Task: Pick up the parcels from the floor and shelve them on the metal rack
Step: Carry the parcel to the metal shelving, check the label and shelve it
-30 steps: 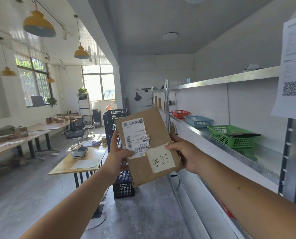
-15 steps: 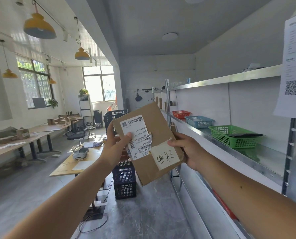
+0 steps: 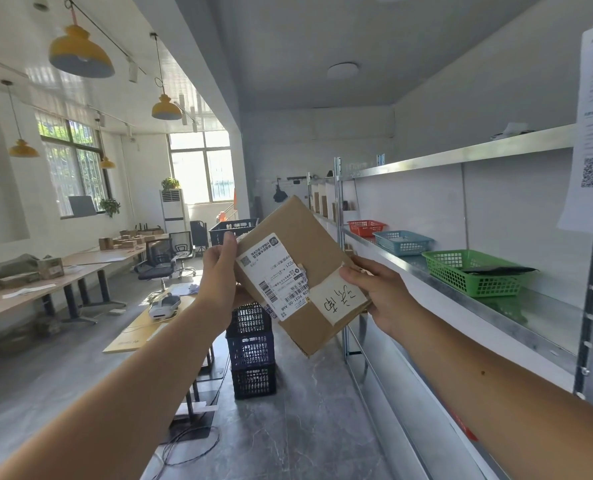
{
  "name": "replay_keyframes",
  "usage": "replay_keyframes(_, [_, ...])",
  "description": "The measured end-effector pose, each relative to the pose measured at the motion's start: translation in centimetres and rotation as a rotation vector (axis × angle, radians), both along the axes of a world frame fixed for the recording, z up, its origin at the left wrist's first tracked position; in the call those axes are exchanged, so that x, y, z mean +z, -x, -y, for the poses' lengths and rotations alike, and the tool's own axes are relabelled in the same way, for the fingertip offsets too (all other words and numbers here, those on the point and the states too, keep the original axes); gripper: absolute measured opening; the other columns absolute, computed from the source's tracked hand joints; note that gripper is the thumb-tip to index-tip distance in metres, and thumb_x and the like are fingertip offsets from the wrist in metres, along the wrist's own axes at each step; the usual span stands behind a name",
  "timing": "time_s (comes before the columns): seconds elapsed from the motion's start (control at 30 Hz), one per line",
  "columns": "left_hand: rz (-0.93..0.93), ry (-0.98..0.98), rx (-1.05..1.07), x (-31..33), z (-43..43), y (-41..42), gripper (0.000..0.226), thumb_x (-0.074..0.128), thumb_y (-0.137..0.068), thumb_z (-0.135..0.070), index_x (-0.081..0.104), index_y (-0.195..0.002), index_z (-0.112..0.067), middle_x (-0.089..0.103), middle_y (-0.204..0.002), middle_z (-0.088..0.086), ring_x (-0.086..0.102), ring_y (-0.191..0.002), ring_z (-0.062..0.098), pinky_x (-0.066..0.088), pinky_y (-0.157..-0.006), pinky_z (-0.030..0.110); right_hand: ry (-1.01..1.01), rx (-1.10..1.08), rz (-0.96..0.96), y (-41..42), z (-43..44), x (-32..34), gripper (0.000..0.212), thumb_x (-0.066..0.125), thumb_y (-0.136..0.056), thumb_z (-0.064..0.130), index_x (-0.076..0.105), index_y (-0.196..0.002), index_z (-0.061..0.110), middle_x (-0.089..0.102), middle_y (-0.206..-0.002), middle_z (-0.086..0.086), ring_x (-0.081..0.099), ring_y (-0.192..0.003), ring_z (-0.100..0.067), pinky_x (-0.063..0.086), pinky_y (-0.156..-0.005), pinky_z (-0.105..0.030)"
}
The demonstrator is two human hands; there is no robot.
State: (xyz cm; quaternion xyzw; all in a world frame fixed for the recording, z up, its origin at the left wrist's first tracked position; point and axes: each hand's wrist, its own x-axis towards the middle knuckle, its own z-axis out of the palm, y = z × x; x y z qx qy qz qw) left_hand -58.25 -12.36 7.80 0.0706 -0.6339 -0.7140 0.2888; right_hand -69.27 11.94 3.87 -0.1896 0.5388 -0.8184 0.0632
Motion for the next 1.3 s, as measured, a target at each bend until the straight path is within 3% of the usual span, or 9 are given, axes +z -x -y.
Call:
replay_keyframes(0.23, [0.002,-0.12,0.024,-0.1,0.0,-0.1,0.048,0.046,-0.102,-0.063,0.049,-0.123,-0.02,0.063,-0.103,0.016,0.078,-0.098,0.042,0.067,-0.07,0.056,0.028,-0.075,0.04,-0.3,0.7,1.1,0.11,0.096,-0.061,0.029,0.038,-0.153,0.021,0.076,-0.112,-0.008,0.08,-0.077,-0.014,0.061,-0.057,-0.03])
replay_keyframes(0.4, [-0.05,-0.3,-0.037,-0.9,-0.2,0.0,0.062,0.043,-0.104,-0.062,0.054,-0.14,-0.013,0.067,-0.128,0.026,0.076,-0.106,0.04,0.065,-0.081,0.059,0.038,-0.068,0.057,-0.4,1.6,1.4,0.055,0.086,-0.081,0.037,0.057,-0.125,0.021,0.08,-0.104,-0.005,0.075,-0.104,-0.03,0.062,-0.077,-0.05])
replay_keyframes(0.5, [-0.085,-0.472,-0.04,-1.4,-0.7,-0.1,0.051,0.048,-0.104,-0.059,0.069,-0.125,-0.018,0.074,-0.123,0.02,0.079,-0.098,0.039,0.066,-0.079,0.057,0.022,-0.012,0.03,-1.2,2.1,1.7,0.064,0.085,-0.079,0.04,0.06,-0.135,0.021,0.079,-0.118,-0.005,0.073,-0.108,-0.027,0.06,-0.074,-0.047])
replay_keyframes(0.63, [-0.111,-0.609,-0.069,-1.7,-1.2,-0.3,0.043,0.054,-0.101,-0.048,0.083,-0.084,-0.021,0.074,-0.113,0.02,0.08,-0.089,0.04,0.064,-0.083,0.06,-0.003,0.055,0.012,-1.4,2.3,1.6,0.052,0.08,-0.088,0.029,0.059,-0.134,0.038,0.077,-0.121,0.007,0.067,-0.119,-0.024,0.055,-0.094,-0.061])
replay_keyframes(0.83, [-0.128,-0.73,-0.145,-2.2,-1.3,-0.6,0.034,0.051,-0.102,-0.034,0.076,-0.102,-0.01,0.074,-0.114,0.022,0.077,-0.1,0.044,0.067,-0.071,0.056,-0.074,0.166,-0.044,-1.5,2.4,1.3,0.042,0.081,-0.086,0.031,0.065,-0.12,0.05,0.08,-0.11,0.015,0.073,-0.108,-0.02,0.06,-0.079,-0.057])
replay_keyframes(0.97, [-0.043,-0.676,-0.164,-2.2,-1.3,-0.8,0.036,0.046,-0.101,-0.02,0.069,-0.119,0.0,0.071,-0.122,0.026,0.07,-0.112,0.048,0.062,-0.078,0.065,0.01,0.103,-0.076,-0.8,1.6,1.3,0.038,0.081,-0.086,0.018,0.074,-0.114,0.042,0.082,-0.108,0.007,0.08,-0.088,-0.013,0.063,-0.061,-0.035])
replay_keyframes(1.1, [0.089,-0.397,-0.105,-1.4,-0.7,-1.0,0.021,0.049,-0.099,0.002,0.067,-0.109,0.005,0.069,-0.113,0.026,0.078,-0.092,0.03,0.068,-0.071,0.046,0.051,0.076,-0.098,0.4,-0.1,1.0,0.049,0.083,-0.082,0.016,0.068,-0.126,0.032,0.081,-0.113,0.003,0.08,-0.092,-0.017,0.065,-0.065,-0.039])
replay_keyframes(1.23, [0.245,-0.072,-0.096,-1.4,-1.0,-0.6,0.04,0.038,-0.103,-0.004,0.06,-0.133,-0.018,0.077,-0.091,0.011,0.069,-0.104,0.034,0.052,-0.104,0.065,0.109,0.083,-0.115,1.2,-0.8,0.4,0.056,0.085,-0.075,0.016,0.069,-0.128,0.024,0.08,-0.12,-0.004,0.078,-0.103,-0.023,0.065,-0.073,-0.039])
replay_keyframes(1.3, [0.217,0.028,-0.113,-1.1,-1.3,0.1,0.056,0.042,-0.102,0.001,0.042,-0.148,-0.032,0.077,-0.093,0.007,0.067,-0.097,0.028,0.053,-0.102,0.058,0.134,0.084,-0.111,1.5,-1.0,0.3,0.055,0.088,-0.07,0.015,0.072,-0.123,0.022,0.08,-0.12,-0.006,0.078,-0.103,-0.024,0.064,-0.075,-0.038])
